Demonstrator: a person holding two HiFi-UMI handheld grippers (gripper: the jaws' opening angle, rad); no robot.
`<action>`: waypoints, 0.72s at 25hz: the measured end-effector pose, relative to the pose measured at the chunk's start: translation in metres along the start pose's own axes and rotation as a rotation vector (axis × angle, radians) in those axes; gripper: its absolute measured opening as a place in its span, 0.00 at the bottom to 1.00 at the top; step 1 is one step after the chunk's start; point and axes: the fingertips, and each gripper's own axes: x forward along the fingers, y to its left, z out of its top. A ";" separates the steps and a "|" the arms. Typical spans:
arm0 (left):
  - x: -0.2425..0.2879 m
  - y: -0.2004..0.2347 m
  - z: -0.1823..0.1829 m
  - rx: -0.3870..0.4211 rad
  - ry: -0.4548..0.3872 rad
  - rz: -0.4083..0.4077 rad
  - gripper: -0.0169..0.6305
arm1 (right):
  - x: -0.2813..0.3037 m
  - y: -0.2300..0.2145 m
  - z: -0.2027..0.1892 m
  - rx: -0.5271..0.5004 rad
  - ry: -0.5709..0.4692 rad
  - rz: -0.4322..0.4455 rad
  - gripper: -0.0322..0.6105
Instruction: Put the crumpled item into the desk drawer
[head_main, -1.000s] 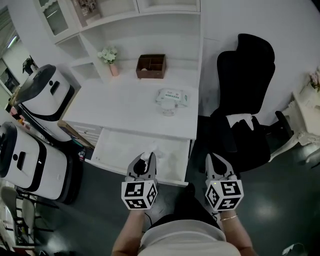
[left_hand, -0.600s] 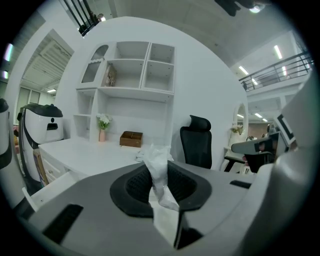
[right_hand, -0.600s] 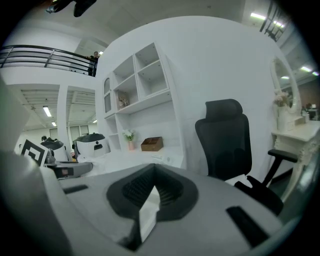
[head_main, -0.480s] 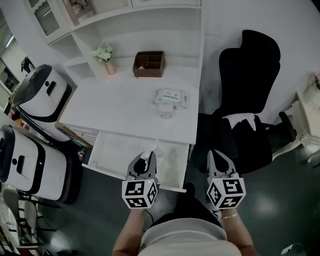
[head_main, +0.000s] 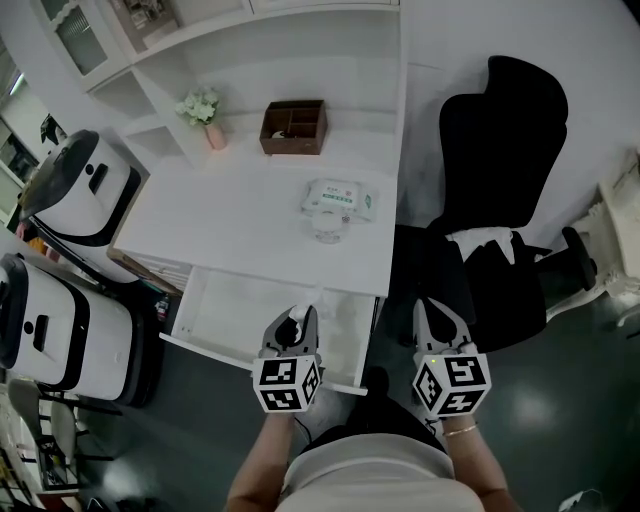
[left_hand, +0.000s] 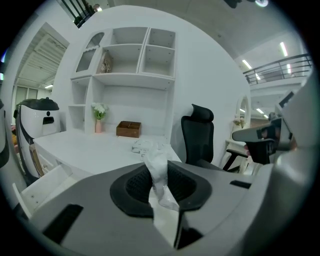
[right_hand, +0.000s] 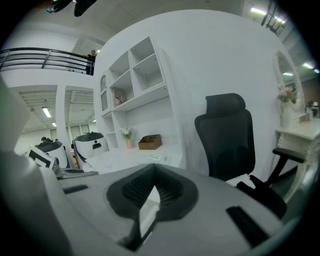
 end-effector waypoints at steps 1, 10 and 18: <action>0.004 0.000 -0.003 0.001 0.009 0.003 0.13 | 0.002 -0.001 0.000 0.000 0.002 0.002 0.05; 0.036 -0.003 -0.051 0.015 0.147 0.000 0.13 | 0.015 -0.013 0.003 0.005 0.015 0.009 0.05; 0.059 -0.001 -0.091 -0.002 0.269 0.000 0.13 | 0.020 -0.021 -0.001 0.012 0.029 0.006 0.05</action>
